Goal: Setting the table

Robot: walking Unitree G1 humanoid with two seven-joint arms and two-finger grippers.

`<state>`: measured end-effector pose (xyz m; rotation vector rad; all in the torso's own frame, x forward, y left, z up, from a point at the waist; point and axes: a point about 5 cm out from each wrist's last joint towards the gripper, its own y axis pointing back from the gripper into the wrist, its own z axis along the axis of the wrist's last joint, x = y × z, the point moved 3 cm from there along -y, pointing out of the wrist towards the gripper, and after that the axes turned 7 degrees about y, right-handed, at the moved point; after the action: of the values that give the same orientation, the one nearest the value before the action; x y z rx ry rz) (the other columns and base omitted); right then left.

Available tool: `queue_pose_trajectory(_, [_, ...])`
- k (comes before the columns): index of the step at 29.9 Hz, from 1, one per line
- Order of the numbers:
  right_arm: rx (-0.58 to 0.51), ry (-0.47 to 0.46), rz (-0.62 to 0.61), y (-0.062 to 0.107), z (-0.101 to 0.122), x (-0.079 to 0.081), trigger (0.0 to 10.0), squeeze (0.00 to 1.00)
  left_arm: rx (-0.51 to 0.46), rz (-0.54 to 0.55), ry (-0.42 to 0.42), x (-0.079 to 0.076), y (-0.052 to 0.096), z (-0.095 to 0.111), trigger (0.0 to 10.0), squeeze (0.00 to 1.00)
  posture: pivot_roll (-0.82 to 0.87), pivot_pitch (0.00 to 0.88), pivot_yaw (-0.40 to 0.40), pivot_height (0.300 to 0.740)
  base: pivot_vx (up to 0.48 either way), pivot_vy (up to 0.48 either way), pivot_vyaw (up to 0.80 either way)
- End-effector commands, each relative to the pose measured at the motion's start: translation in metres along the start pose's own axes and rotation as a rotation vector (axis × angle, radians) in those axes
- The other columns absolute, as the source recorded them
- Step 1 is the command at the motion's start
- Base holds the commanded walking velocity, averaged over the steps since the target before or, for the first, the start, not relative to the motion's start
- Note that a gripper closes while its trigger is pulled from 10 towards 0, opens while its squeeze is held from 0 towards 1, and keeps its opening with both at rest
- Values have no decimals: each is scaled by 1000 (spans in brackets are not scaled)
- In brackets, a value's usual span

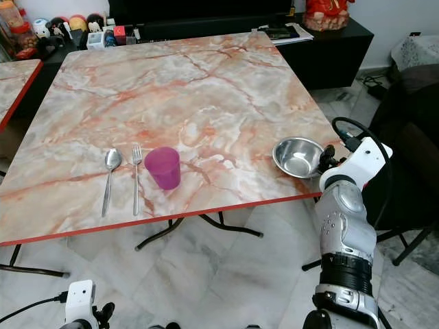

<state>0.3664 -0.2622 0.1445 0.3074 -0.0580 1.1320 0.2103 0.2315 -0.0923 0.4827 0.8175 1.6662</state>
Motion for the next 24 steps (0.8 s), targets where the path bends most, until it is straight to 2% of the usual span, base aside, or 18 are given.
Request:
queue_pose_trajectory(1, [-1, -6, 9, -2, 3, 2, 10000, 0, 30, 13, -9, 5, 1, -5, 10000, 0, -88, 147, 33, 740, 0, 0, 0])
queue_pose_trajectory(3, [15, -28, 8, -2, -2, 4, 10000, 0, 31, 15, -9, 9, 3, -8, 10000, 0, -89, 149, 34, 740, 0, 0, 0])
queue_pose_trajectory(4, [50, -61, 13, -2, -12, 9, 10000, 0, 34, 20, -8, 16, 7, -14, 10000, 0, -87, 149, 34, 740, 0, 0, 0])
queue_pose_trajectory(7, [52, -64, 23, -2, -14, 12, 10000, 0, 34, 22, -7, 19, 8, -15, 10000, 0, -83, 150, 33, 740, 0, 0, 0])
queue_pose_trajectory(14, [53, -70, 16, -3, -13, 13, 10000, 0, 35, 21, -5, 13, 6, -15, 10000, 0, -81, 157, 33, 740, 0, 0, 0])
queue_pose_trajectory(19, [50, -79, 9, -5, -12, 12, 10000, 0, 37, 24, -4, 14, 6, -14, 10000, 0, -81, 160, 33, 740, 0, 0, 0])
queue_pose_trajectory(24, [53, -82, -4, -5, -14, 11, 10000, 0, 48, 40, 0, 29, 11, -19, 10000, 0, -79, 160, 33, 740, 0, 0, 0])
